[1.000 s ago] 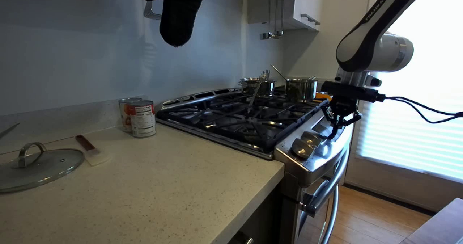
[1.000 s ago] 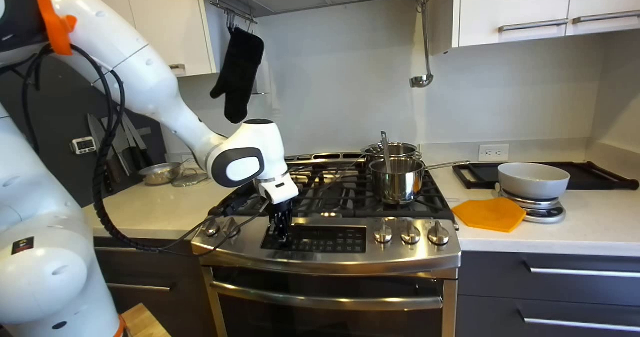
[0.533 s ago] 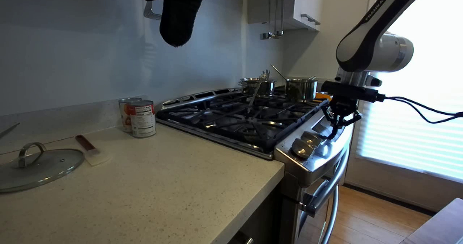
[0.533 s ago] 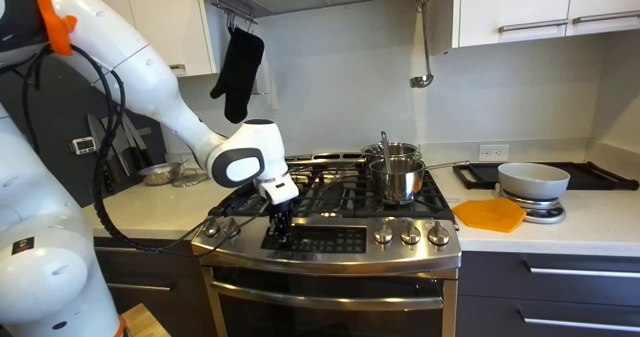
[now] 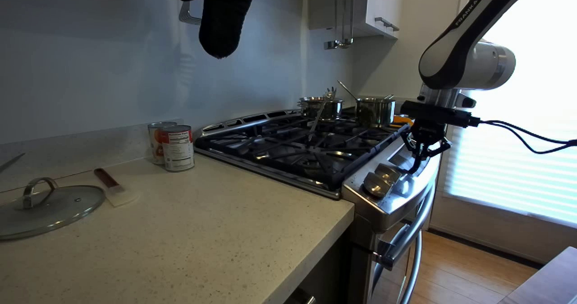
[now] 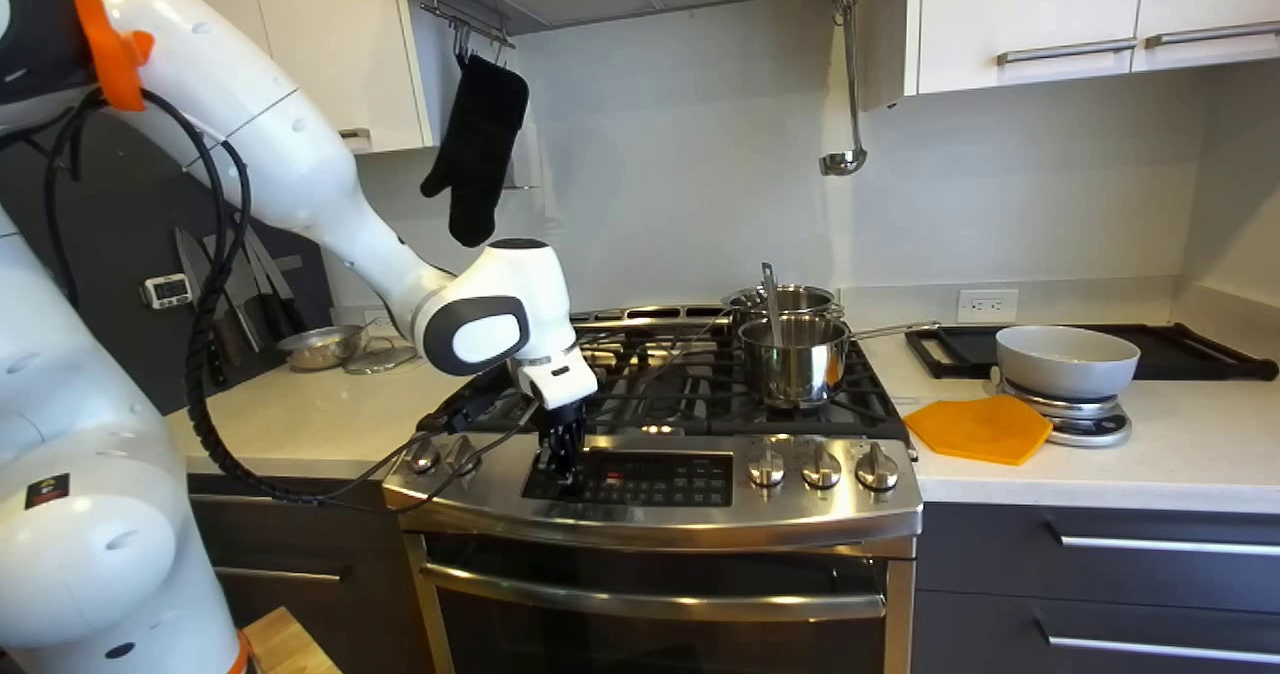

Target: Push the third bottom button from left on the stoves button display

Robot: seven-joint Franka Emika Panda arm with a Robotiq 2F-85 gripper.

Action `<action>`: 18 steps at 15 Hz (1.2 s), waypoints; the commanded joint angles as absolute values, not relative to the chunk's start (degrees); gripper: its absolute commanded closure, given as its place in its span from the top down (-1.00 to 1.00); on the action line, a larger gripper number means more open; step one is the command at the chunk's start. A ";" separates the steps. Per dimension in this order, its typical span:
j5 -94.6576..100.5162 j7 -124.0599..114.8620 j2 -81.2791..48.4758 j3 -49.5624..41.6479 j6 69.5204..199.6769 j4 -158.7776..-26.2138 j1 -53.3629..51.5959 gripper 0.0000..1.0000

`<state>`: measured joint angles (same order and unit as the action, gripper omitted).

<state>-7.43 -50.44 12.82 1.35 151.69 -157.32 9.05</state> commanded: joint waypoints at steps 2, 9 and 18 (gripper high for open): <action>-8.91 -49.32 10.40 0.38 153.08 -156.92 8.02 -1.00; -5.10 -52.46 18.89 1.14 149.52 -158.81 10.05 -1.00; 3.65 -43.09 34.40 2.86 124.60 -158.67 11.91 -0.36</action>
